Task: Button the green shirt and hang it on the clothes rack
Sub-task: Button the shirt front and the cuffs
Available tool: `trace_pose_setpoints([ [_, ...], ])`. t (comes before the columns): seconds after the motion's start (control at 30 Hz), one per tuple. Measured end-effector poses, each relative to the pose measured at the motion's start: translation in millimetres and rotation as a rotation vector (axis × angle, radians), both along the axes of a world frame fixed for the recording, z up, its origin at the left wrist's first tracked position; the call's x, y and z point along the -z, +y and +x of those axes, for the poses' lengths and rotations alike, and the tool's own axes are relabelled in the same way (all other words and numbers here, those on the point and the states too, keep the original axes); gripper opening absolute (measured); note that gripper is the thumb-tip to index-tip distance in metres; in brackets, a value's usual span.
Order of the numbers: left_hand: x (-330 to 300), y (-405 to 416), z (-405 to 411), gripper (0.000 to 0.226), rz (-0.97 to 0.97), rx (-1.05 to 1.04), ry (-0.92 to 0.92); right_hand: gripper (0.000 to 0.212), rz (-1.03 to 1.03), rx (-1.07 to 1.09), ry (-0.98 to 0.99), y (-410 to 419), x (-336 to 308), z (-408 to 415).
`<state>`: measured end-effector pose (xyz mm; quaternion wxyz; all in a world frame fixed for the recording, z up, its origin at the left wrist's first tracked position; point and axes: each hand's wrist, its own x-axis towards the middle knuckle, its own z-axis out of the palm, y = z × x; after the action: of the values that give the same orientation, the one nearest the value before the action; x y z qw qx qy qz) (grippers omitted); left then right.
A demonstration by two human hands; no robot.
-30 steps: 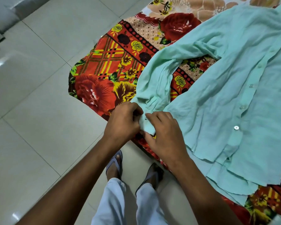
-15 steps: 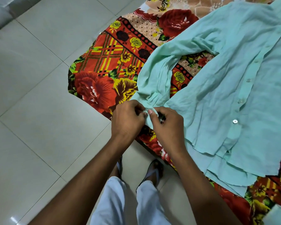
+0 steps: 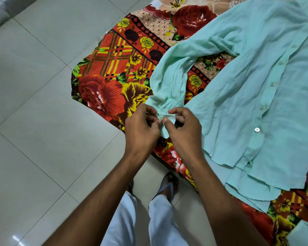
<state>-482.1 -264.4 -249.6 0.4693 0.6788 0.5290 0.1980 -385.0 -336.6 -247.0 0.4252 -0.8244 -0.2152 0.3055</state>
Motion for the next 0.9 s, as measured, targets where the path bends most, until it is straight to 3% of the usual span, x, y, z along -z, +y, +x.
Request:
trace_pose_setpoints([
  [0.13, -0.5, -4.0, 0.7, 0.034, -0.022, -0.014, -0.043, 0.023, 0.044, 0.040, -0.068, -4.9, 0.5, -5.6],
  [0.5, -4.8, -0.6, 1.1, 0.035, 0.085, 0.125, -0.002, 0.026, 0.130, 0.173, -0.016, -3.4, 2.4, -10.9],
  [0.9, -5.4, -2.0, -1.9, 0.038, 0.093, 0.123, 0.007, 0.027, 0.105, -0.091, -0.139, -10.9, -3.0, -6.7],
])
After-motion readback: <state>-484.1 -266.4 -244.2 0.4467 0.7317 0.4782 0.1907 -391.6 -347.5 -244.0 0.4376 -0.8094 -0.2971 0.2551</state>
